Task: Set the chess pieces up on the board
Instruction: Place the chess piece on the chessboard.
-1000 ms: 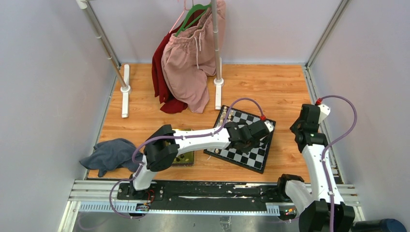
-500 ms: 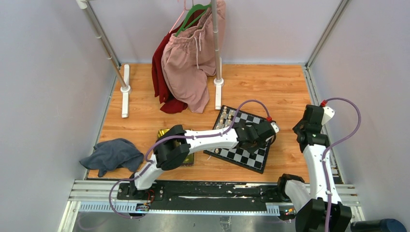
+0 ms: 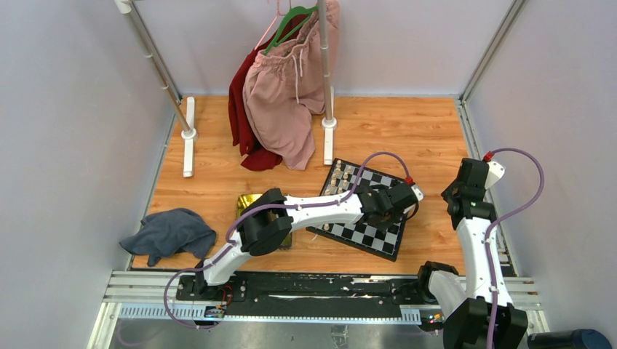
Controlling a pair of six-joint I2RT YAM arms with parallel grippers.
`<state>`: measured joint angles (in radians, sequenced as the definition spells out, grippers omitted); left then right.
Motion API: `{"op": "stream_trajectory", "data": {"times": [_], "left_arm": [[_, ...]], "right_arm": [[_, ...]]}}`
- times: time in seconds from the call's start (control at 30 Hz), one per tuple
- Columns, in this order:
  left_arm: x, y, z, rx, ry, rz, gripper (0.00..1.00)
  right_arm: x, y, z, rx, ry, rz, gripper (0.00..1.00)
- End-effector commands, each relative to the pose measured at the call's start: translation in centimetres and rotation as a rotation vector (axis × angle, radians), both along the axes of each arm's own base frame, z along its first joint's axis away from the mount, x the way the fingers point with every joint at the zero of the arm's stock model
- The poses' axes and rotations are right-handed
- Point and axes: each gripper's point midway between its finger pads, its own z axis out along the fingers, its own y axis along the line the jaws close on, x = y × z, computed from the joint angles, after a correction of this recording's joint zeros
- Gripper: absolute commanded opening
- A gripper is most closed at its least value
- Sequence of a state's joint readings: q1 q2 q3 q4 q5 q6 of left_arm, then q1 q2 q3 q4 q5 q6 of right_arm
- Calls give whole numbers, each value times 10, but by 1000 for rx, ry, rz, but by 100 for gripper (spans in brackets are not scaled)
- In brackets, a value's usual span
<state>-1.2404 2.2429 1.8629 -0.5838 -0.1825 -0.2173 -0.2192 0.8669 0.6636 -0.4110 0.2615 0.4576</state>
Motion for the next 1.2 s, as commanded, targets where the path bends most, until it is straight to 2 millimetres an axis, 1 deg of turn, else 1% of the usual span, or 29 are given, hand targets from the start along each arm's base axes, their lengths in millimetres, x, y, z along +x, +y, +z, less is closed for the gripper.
{"op": "stream_trajectory", "data": {"times": [0.0,0.73,0.77,0.83,0.93,1.03,1.17], "left_arm": [[-1,-13,3,-27,0,-24,0],[-2,-15,-13,-11,21,-23,0],[-2,-15,-13,-10,20,-21,1],[-1,-14,-14,-6,17,-16,8],[1,-11,-12,3,3,0,23],[4,-7,-10,10,-10,11,36],[5,-3,-7,15,-22,18,38]], "right_arm": [[-3,-6,-2,9,-4,-36,25],[-3,-7,-1,14,-7,-38,25],[-3,-7,-2,15,-6,-38,25],[-3,-7,-2,15,-6,-37,25],[-4,-7,-3,15,-4,-36,25],[-3,-6,-2,17,-8,-34,25],[-4,-5,-2,17,-9,-31,25]]}}
